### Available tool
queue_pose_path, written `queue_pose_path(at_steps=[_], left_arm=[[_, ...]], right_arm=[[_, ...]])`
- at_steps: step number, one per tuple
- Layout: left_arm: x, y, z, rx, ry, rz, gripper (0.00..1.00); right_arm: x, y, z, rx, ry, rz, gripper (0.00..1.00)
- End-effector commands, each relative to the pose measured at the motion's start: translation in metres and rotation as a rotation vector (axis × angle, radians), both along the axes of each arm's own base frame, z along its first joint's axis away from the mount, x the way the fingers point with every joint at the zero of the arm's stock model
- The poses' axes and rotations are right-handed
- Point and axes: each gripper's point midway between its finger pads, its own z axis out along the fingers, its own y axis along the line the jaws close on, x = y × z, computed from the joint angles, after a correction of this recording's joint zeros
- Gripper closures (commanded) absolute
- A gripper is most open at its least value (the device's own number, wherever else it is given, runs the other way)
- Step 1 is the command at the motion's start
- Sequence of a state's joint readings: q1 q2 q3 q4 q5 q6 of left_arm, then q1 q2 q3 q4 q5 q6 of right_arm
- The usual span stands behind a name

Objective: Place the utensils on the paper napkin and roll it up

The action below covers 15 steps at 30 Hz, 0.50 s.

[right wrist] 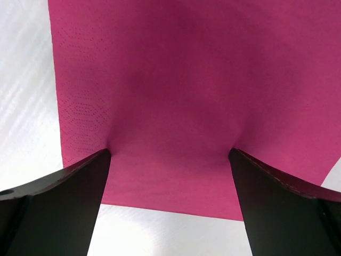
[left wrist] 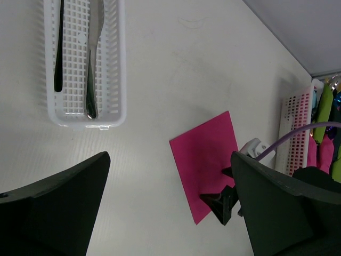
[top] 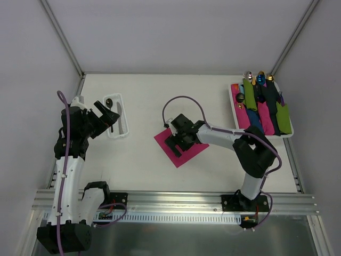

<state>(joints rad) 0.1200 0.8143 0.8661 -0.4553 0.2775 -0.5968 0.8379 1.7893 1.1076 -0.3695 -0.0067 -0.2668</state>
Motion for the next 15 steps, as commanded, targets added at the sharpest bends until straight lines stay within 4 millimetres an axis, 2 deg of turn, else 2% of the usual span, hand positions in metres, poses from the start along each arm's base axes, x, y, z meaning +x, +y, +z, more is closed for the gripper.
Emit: queue_pose_path(at_steps=[1,5,10,15], left_arm=[[-0.002,0.000,0.000,-0.026,-0.001,0.007,0.01],[-0.001,-0.004,-0.004,-0.047,0.022,-0.009,0.01],[0.001,0.001,-0.009,-0.027,0.037,0.010,0.01],[0.004,0.003,-0.018,-0.025,0.082,0.003,0.01]], right_arm=[[0.017,0.018,0.005,0.018,-0.057,0.002,0.01],[0.023,0.028,0.002,0.011,-0.049,-0.029,0.02],[0.026,0.057,0.011,0.052,-0.056,-0.012,0.03],[0.028,0.066,0.009,0.045,-0.051,-0.013,0.03]])
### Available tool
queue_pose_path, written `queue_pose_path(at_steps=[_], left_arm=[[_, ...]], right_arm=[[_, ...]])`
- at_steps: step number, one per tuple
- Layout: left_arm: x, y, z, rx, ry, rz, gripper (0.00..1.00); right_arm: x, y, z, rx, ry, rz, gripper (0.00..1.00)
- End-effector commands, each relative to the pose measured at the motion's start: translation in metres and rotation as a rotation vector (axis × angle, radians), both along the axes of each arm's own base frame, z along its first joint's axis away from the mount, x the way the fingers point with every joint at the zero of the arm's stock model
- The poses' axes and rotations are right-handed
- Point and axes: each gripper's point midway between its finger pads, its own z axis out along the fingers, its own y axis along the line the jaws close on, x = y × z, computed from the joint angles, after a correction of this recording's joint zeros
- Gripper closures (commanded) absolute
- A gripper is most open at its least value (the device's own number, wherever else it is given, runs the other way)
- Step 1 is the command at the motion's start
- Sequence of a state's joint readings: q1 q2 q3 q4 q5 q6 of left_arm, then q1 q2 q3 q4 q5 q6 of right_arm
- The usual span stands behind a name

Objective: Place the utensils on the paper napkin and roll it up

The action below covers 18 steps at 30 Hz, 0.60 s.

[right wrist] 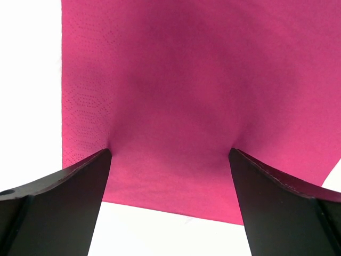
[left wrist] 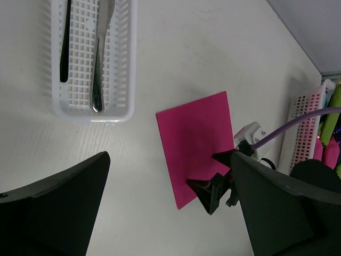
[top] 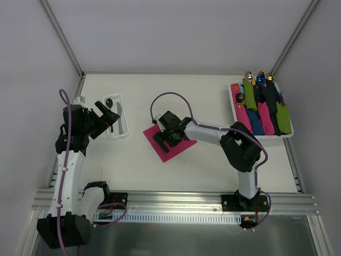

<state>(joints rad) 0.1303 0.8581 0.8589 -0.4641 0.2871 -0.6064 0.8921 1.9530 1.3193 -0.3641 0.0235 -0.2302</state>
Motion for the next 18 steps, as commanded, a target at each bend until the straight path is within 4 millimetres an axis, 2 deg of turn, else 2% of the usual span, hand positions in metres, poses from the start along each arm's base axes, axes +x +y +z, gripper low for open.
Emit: queue_pose_path(at_steps=[1,5,8,12,13,15,16,18], left_arm=[[0.001,0.002,-0.004,-0.004,0.031,-0.006,0.01],[0.005,0.002,-0.010,-0.002,0.059,-0.021,0.01],[0.008,0.005,-0.013,0.020,0.084,-0.033,0.01],[0.017,0.016,-0.017,0.076,0.147,-0.023,0.01],[0.019,0.019,-0.018,0.098,0.157,-0.021,0.03],[0.028,0.023,-0.019,0.114,0.182,-0.026,0.10],[0.032,0.027,-0.020,0.131,0.190,-0.022,0.14],[0.045,0.031,-0.021,0.144,0.215,-0.018,0.24]], right_arm=[[0.004,0.010,0.008,0.015,-0.006,-0.024,0.03],[0.003,0.012,0.018,0.036,-0.004,-0.028,0.03],[0.002,0.016,0.034,0.066,-0.017,-0.015,0.03],[0.001,0.020,0.066,0.114,-0.033,0.003,0.02],[0.000,0.024,0.084,0.155,-0.047,0.015,0.02],[-0.002,0.027,0.102,0.200,-0.057,0.035,0.02],[-0.002,0.029,0.119,0.233,-0.081,0.044,0.02],[-0.005,0.030,0.134,0.263,-0.094,0.064,0.02]])
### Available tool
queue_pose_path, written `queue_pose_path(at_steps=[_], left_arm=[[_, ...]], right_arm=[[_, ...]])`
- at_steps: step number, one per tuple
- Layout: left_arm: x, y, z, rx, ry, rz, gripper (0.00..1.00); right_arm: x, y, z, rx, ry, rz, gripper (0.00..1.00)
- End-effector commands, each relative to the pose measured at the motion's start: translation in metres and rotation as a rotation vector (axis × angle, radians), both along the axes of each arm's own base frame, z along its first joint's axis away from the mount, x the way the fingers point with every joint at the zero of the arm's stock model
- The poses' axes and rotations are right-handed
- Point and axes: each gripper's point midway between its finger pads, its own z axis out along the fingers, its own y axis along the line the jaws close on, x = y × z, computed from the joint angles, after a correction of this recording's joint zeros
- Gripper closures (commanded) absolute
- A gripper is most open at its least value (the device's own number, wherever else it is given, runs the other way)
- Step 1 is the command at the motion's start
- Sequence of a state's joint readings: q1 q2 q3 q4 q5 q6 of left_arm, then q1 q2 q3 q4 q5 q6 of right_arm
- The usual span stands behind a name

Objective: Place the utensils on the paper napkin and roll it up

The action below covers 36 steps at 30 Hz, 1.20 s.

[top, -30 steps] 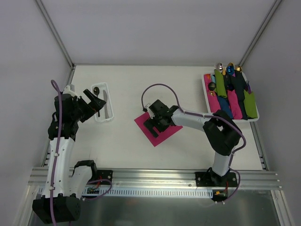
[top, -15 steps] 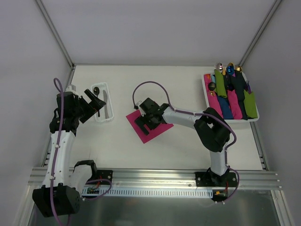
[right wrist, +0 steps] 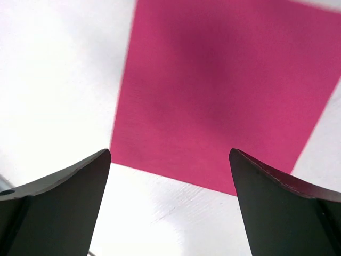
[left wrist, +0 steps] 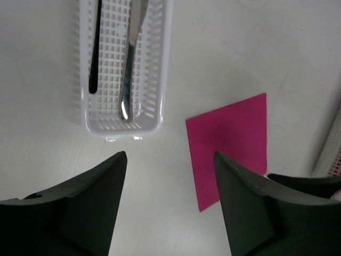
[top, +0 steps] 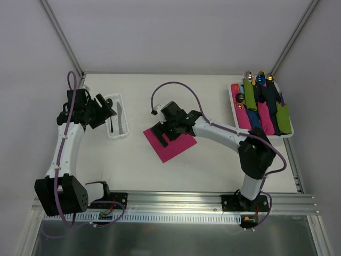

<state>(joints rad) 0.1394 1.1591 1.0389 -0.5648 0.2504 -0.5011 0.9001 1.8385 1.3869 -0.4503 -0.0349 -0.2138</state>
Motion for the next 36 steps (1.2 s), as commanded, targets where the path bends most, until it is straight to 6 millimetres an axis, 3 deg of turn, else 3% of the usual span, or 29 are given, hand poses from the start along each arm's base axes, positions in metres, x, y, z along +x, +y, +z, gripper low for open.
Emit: queue_pose_path(at_steps=[1,3,7,11,19,26,36], left_arm=[[0.016,0.016,0.006,0.078,0.020,-0.003,0.36],[0.038,0.022,0.003,0.089,0.053,-0.008,0.54],[0.059,0.024,-0.005,0.098,0.087,-0.034,0.81],[0.082,0.031,-0.027,0.123,0.168,-0.034,0.77],[0.095,0.031,-0.071,0.200,0.293,-0.057,0.72],[0.101,0.028,-0.102,0.245,0.366,-0.077,0.71],[0.105,0.021,-0.122,0.297,0.412,-0.108,0.70]], right_arm=[[0.001,0.012,0.078,0.157,-0.093,0.048,0.02],[-0.002,0.004,0.089,0.173,-0.102,0.071,0.01],[-0.001,-0.022,0.094,0.175,-0.081,0.061,0.01],[0.003,-0.059,0.088,0.162,-0.026,0.011,0.01],[0.013,-0.113,0.091,0.201,0.031,-0.108,0.01],[0.014,-0.116,0.079,0.214,0.096,-0.133,0.01],[0.019,-0.122,0.066,0.195,0.105,-0.148,0.01]])
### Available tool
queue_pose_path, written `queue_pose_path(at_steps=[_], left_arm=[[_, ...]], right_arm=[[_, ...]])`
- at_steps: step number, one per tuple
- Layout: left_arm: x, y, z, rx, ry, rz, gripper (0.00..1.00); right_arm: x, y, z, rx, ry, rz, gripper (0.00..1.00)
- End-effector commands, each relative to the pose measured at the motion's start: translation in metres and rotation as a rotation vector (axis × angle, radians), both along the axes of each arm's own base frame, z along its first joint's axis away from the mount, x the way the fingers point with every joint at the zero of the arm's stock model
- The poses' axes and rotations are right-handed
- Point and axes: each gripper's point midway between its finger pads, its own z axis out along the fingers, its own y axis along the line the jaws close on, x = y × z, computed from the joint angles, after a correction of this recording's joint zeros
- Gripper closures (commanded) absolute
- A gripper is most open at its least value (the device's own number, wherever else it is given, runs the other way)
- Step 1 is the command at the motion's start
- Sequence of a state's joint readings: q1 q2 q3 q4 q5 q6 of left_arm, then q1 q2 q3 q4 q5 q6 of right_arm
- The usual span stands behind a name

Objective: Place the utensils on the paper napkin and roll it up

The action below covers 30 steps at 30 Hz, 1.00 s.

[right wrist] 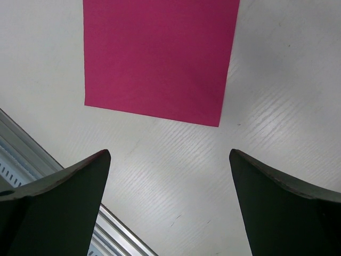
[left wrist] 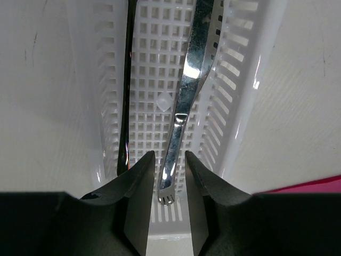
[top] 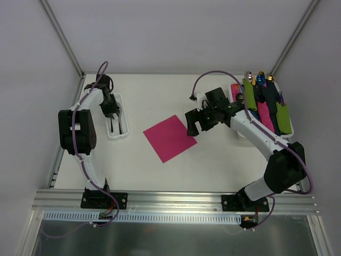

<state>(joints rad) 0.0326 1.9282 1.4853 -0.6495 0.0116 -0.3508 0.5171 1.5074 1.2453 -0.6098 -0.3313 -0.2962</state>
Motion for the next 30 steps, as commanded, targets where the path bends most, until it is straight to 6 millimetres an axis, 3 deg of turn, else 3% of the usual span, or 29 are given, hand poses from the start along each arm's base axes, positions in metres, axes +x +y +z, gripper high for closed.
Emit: queue_pose_path(at_steps=[1,14,30], left_arm=[[0.004,0.005,0.002,0.052,0.006,-0.019,0.70],[0.013,-0.002,-0.018,0.060,0.041,-0.103,0.64],[0.005,0.006,-0.043,0.097,0.107,-0.107,0.66]], right_arm=[[0.001,-0.002,-0.002,0.012,0.007,0.002,0.01],[0.002,-0.002,-0.010,0.022,0.026,-0.009,0.01],[0.005,-0.004,-0.013,0.026,0.037,-0.021,0.01]])
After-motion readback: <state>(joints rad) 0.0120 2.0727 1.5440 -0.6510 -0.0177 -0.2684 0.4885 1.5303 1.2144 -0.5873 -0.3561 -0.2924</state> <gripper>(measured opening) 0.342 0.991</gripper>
